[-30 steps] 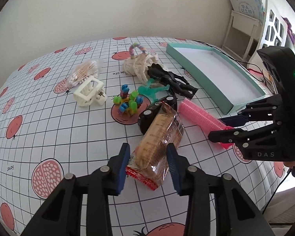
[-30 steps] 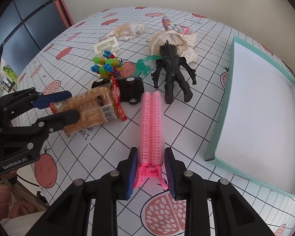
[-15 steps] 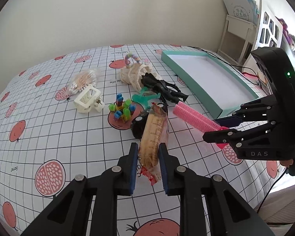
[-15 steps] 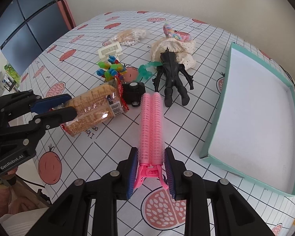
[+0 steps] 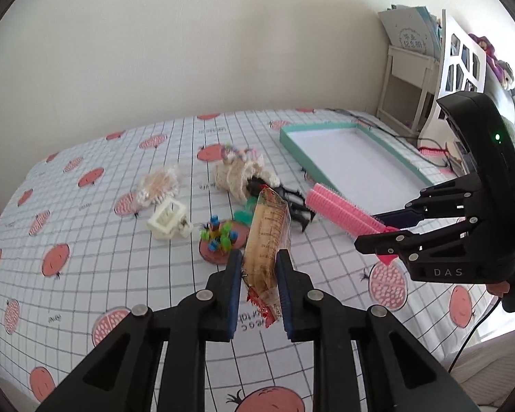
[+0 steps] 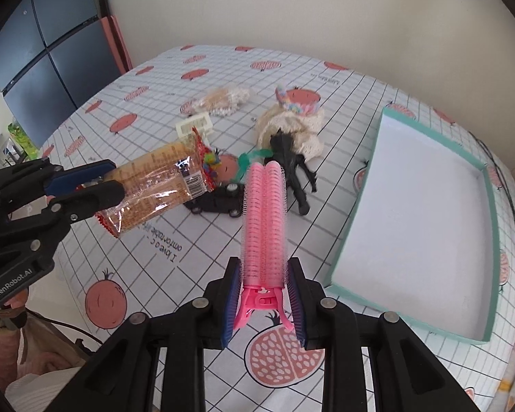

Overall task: Organize objects
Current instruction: 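Lift and carry the biscuit pack with the left tool while the right tool carries the roller to the tray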

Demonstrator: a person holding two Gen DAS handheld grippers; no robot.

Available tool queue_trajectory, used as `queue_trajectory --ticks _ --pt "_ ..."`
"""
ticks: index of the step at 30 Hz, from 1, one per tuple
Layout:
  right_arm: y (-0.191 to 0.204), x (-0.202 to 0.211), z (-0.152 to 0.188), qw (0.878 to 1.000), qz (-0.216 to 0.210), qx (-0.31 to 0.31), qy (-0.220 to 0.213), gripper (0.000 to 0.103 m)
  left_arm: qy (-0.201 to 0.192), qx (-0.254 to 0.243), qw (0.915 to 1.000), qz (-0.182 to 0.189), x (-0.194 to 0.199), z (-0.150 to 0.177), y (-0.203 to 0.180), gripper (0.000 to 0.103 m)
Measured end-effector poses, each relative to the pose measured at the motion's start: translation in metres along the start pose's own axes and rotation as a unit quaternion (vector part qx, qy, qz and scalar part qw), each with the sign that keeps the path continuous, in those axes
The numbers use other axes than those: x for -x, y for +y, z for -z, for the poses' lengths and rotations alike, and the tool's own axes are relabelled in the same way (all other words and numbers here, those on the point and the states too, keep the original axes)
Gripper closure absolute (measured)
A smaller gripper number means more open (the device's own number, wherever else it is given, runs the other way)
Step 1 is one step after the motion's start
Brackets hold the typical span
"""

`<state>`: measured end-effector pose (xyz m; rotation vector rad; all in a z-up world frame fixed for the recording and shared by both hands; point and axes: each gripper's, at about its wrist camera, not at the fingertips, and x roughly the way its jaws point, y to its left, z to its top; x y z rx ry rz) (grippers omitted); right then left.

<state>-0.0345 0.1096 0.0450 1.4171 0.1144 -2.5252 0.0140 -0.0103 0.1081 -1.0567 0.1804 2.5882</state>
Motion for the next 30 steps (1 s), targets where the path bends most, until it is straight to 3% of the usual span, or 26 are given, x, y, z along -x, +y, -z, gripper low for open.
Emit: queue_trajectory --ticks 9,17,25,30 --pt "-0.023 0.047 -0.016 0.998 0.033 -0.030 -0.042 0.074 -0.058 -0.005 0.9983 -0.004 0.021 -0.060 -0.019 0.082" --pt "-0.066 0.080 -0.031 0.993 0.080 -0.063 -0.066 0.074 -0.085 -0.031 0.9959 -0.001 0.017 -0.129 -0.061 0.082" --pt "-0.118 0.096 -0.041 0.982 0.134 -0.103 -0.082 0.074 -0.084 -0.036 0.9958 0.008 0.000 -0.179 -0.099 0.082" --pt "-0.154 0.090 -0.041 0.976 0.134 -0.149 -0.083 0.074 -0.070 -0.024 0.9972 0.009 -0.025 -0.197 -0.112 0.082"
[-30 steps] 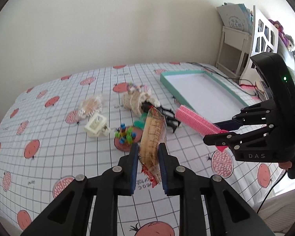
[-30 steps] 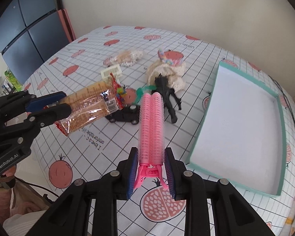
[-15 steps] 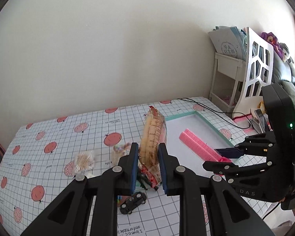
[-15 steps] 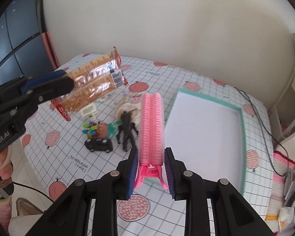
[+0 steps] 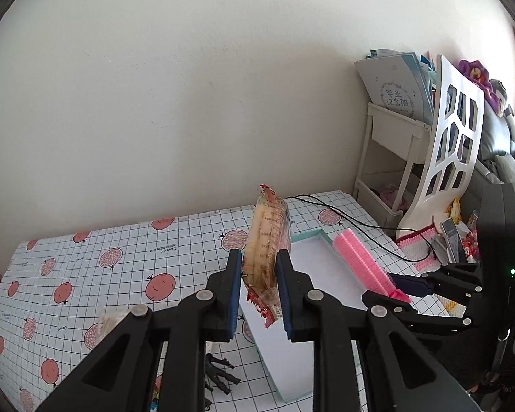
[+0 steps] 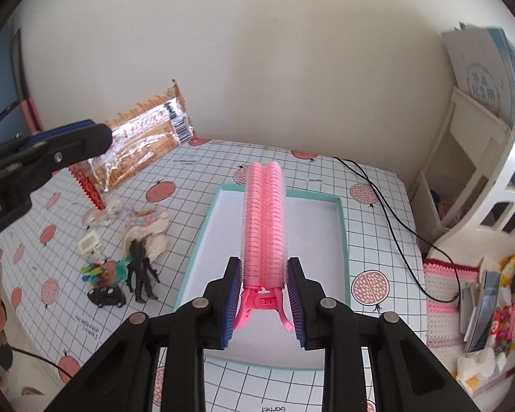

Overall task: Organize objects
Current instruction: 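Lift and carry the biscuit pack with the left tool while the right tool carries the roller to the tray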

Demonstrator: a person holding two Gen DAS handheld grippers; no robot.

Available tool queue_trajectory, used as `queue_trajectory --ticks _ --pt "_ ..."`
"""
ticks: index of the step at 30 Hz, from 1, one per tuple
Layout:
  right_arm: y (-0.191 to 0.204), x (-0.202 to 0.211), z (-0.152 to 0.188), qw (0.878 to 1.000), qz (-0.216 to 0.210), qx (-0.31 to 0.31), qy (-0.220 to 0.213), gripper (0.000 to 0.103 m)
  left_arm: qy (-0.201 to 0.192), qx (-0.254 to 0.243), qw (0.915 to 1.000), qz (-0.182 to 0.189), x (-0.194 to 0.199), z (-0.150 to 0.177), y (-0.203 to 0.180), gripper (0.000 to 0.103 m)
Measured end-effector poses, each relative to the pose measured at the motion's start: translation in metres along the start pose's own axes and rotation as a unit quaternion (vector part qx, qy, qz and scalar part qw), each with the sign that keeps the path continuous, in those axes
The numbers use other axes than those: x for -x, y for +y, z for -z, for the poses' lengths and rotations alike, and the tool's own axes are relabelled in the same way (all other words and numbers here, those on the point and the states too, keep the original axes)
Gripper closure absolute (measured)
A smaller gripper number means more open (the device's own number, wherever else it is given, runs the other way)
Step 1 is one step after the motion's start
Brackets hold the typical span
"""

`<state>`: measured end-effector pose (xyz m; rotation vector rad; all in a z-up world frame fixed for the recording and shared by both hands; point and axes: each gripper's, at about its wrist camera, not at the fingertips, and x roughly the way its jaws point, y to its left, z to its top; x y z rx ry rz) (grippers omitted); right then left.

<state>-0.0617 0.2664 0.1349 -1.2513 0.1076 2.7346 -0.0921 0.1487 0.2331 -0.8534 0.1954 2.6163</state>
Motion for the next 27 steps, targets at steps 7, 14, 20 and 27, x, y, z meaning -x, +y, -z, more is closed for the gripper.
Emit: queue_trajectory --ticks 7,14,20,27 --pt "-0.031 -0.024 -0.009 0.998 -0.005 -0.057 0.013 0.074 0.010 0.032 0.9994 -0.004 -0.034 -0.009 -0.002 0.082" --pt "-0.036 -0.061 0.000 0.995 -0.002 -0.088 0.041 0.074 0.033 0.058 0.9978 0.004 -0.075 0.010 -0.004 0.082" --pt "-0.038 -0.095 0.019 0.993 0.020 -0.082 0.081 0.074 0.080 0.054 0.9954 -0.004 -0.114 0.039 -0.008 0.082" --pt "-0.048 -0.117 0.036 0.989 0.033 -0.098 0.108 0.074 0.113 0.046 0.9925 -0.006 -0.135 0.055 -0.015 0.082"
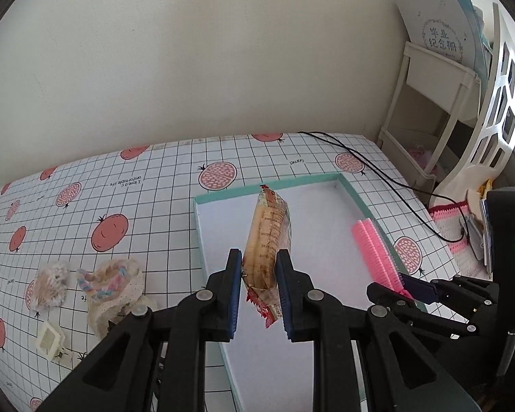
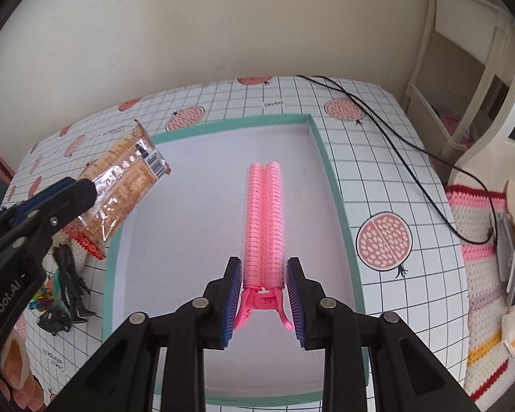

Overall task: Organize objects
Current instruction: 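Lift and carry the biscuit pack with the left tool while the right tool carries the roller to the tray, then release the pink roller with the right tool while the left tool releases the biscuit pack in the tray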

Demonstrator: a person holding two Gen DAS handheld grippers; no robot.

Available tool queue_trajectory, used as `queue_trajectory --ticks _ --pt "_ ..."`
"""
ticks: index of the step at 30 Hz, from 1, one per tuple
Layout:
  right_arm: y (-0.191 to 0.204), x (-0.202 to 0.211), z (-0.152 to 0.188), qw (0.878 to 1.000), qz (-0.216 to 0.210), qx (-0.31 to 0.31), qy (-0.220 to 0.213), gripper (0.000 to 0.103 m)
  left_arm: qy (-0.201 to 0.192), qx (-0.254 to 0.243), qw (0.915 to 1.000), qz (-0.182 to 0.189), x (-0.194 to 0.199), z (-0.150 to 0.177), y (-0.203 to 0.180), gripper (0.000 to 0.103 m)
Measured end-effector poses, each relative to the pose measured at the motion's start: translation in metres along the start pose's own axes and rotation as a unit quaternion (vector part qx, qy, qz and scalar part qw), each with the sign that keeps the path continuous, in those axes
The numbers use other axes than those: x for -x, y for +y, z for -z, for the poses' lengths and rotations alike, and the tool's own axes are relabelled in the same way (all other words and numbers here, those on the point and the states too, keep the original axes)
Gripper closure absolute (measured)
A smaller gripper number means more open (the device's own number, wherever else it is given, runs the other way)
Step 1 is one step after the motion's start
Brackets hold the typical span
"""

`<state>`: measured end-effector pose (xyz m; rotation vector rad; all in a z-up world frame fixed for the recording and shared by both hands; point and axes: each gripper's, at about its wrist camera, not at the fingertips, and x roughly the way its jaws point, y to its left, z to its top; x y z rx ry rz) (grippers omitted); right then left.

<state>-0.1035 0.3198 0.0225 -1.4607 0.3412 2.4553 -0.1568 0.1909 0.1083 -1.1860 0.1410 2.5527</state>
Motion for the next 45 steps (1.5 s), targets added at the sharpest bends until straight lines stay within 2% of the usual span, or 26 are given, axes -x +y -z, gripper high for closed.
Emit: queue_trajectory --ticks 3,8,21,33,39,45 --pt "-0.003 -0.011 0.003 1.000 0.008 -0.001 0.013 0.074 0.014 -0.017 0.9997 -0.010 -0.011 0.007 -0.006 0.082" --pt "-0.010 -0.020 0.004 1.000 0.010 -0.006 0.025 0.074 0.043 -0.008 0.9990 -0.008 -0.029 0.017 -0.006 0.082" --pt "-0.011 -0.026 0.003 0.999 0.007 -0.005 0.040 0.073 0.066 -0.016 0.9977 -0.004 -0.040 0.026 -0.008 0.081" --pt "-0.013 -0.015 0.003 0.999 -0.009 -0.021 0.028 0.069 0.062 -0.006 0.9980 0.013 -0.027 0.023 -0.008 0.081" --pt "-0.009 -0.001 0.002 1.000 -0.012 -0.019 0.013 0.069 0.043 0.006 0.9989 0.015 -0.012 0.016 -0.003 0.081" --pt "-0.006 -0.008 0.007 1.000 -0.003 -0.011 0.026 0.069 0.048 0.005 0.9988 -0.004 -0.012 0.019 0.004 0.081"
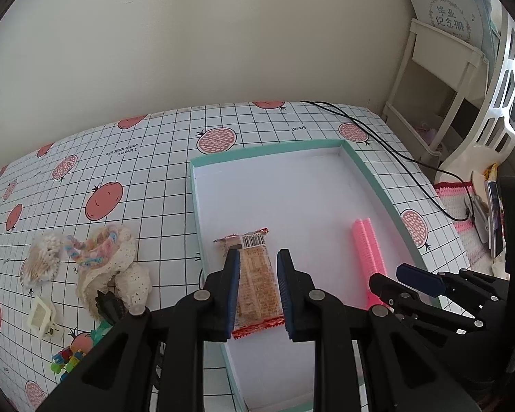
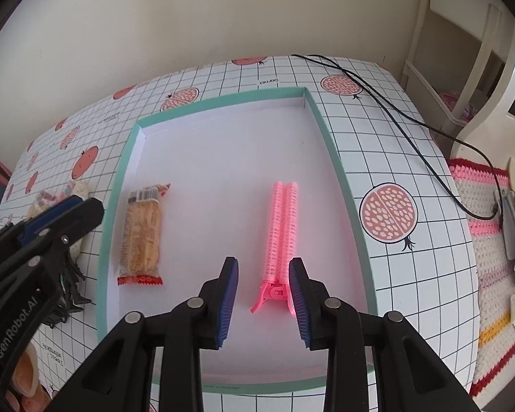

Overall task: Organize objects
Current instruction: 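Release the pink roller with the right tool while the left tool releases the biscuit pack in the tray, then withdraw both open tools from the tray toward the remaining items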

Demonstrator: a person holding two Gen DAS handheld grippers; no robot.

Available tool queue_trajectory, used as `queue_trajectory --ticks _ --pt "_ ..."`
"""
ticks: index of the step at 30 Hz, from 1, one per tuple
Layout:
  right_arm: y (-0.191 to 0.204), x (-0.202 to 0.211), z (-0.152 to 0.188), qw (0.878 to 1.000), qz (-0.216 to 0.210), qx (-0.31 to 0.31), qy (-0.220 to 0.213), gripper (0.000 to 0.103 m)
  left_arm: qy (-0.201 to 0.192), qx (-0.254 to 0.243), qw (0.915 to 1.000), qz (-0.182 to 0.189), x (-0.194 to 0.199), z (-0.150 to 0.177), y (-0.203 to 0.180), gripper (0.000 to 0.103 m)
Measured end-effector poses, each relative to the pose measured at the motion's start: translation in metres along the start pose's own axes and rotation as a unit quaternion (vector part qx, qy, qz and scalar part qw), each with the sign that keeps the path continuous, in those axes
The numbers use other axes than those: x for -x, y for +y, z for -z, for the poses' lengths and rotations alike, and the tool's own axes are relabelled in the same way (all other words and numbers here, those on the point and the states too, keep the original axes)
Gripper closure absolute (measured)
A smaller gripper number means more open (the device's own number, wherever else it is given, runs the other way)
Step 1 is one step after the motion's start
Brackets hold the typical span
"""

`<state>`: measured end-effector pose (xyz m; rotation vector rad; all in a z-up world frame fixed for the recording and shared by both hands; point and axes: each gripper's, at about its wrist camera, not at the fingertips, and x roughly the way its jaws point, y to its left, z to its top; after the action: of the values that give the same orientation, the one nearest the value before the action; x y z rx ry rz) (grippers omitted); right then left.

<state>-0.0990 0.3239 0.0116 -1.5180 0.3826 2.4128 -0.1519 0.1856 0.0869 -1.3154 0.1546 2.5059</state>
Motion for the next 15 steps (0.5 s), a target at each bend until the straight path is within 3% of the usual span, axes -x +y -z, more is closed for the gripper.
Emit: queue_trajectory --ticks 3,5,9,11,15 --pt "-0.002 -0.002 0.001 1.000 0.003 -0.006 0.002 0.069 0.004 0.013 0.9999 -0.010 -0.002 0.001 0.007 0.066" --pt "-0.003 -0.002 0.002 1.000 0.003 -0.010 0.003 0.060 0.007 0.025 0.9995 -0.018 -0.003 0.001 0.014 0.055" --pt "0.000 -0.006 0.003 1.000 0.005 -0.003 0.007 0.055 0.013 0.035 0.9984 -0.042 -0.008 0.002 0.021 0.046" --pt "0.002 -0.006 0.002 1.000 0.004 -0.004 0.006 0.044 0.017 0.043 0.9978 -0.048 -0.011 0.004 0.026 0.036" --pt "0.002 -0.007 0.001 1.000 0.005 -0.004 -0.001 0.034 0.015 0.063 0.9953 -0.071 -0.014 0.006 0.037 0.024"
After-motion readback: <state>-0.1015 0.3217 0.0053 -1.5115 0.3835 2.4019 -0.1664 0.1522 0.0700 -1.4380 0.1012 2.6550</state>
